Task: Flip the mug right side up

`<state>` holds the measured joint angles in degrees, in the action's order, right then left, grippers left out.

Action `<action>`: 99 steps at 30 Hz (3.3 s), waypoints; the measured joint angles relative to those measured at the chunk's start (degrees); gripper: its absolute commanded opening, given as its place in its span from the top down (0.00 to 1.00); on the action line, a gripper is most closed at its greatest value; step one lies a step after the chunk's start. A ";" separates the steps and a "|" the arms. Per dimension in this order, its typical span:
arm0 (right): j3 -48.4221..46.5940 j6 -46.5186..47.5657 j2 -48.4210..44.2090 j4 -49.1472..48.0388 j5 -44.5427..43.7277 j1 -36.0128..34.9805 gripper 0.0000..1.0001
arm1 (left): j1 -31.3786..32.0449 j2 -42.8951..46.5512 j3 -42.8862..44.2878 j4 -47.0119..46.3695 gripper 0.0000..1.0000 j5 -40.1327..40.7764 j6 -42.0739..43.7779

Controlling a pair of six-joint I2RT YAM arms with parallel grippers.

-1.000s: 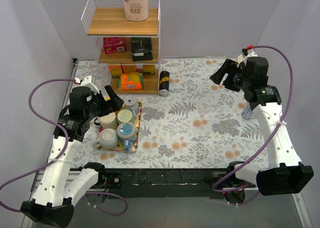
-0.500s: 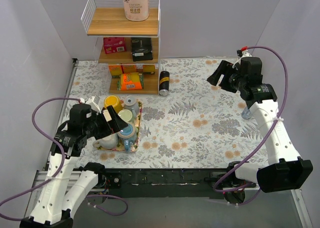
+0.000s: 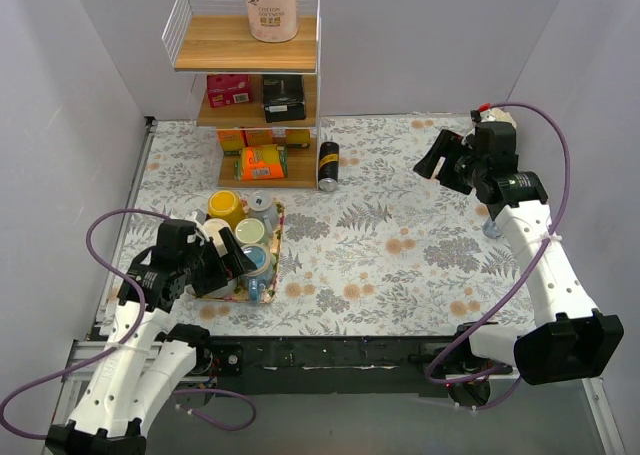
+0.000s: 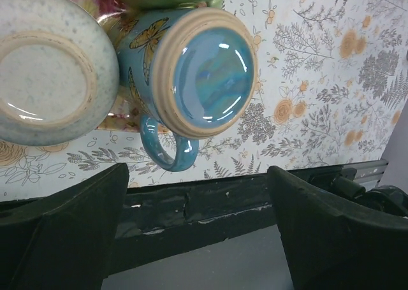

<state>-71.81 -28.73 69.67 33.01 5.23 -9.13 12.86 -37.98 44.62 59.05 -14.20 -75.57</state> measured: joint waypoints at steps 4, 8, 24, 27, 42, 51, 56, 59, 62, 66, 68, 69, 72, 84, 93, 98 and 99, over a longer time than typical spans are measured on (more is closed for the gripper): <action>0.48 -0.68 0.02 0.02 -0.35 0.00 0.23 | 0.48 -1.03 -1.18 -0.81 0.15 -0.22 0.28; 0.48 -1.14 0.02 -0.11 -0.42 0.00 0.23 | 2.40 -1.64 -2.91 -2.86 0.18 -0.33 0.52; 1.22 -1.55 0.85 -0.15 -0.81 0.00 0.24 | 12.79 -7.72 -3.52 -5.42 0.27 8.94 -3.96; 1.22 -1.53 1.22 -0.15 -0.87 0.00 0.24 | 15.91 -8.48 -3.52 -5.03 0.28 11.69 -6.40; 1.22 -1.46 1.97 -0.15 -1.36 0.00 0.25 | 31.08 -18.91 0.15 -2.91 0.48 24.70 -15.32; 1.84 -1.44 1.90 -0.24 -1.92 0.00 0.25 | 33.97 -20.11 0.39 -1.11 0.60 30.58 -20.48; 2.95 -1.42 1.60 -0.22 -2.36 0.00 0.25 | 35.08 -20.90 0.37 -0.81 0.60 32.76 -22.93; 3.37 -1.40 1.27 -0.09 -2.54 0.00 0.25 | 36.26 -21.92 0.33 -0.79 0.69 33.77 -24.41; 3.37 -1.40 1.11 -0.13 -2.56 0.00 0.25 | 37.24 -22.95 0.15 -0.79 0.73 34.42 -25.92; 3.37 -1.38 0.92 -0.13 -2.69 0.00 0.25 | 38.05 -23.67 0.11 -1.05 0.88 34.97 -27.36; 3.37 -1.40 0.81 -0.15 -2.73 0.00 0.25 | 38.47 -23.85 0.11 -1.22 1.00 35.28 -28.17; 3.37 -1.40 0.79 -0.13 -2.73 0.00 0.26 | 38.60 -23.89 0.11 -1.18 1.00 35.54 -28.65; 3.37 -1.38 0.74 -0.13 -2.73 0.00 0.26 | 39.06 -24.00 0.11 -1.05 1.00 36.06 -29.62; 4.52 -1.53 -1.25 -0.24 -1.62 0.00 0.26 | 40.33 -28.65 11.52 7.19 1.00 36.35 -30.32; 5.29 -2.38 -2.73 -0.22 0.20 0.00 0.26 | 41.05 -29.90 21.38 11.19 1.00 36.20 -30.12; 5.29 -2.71 -3.06 -0.24 4.94 0.00 0.26 | 41.07 -31.74 29.31 11.02 1.00 35.95 -26.84; 5.29 -2.95 -3.17 -0.37 6.40 0.00 0.24 | 41.07 -32.39 31.47 10.29 1.00 36.09 -25.27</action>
<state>-66.52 -31.68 66.50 32.64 11.64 -9.13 53.93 -70.37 76.09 69.34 21.89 -100.84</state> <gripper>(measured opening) 0.741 0.239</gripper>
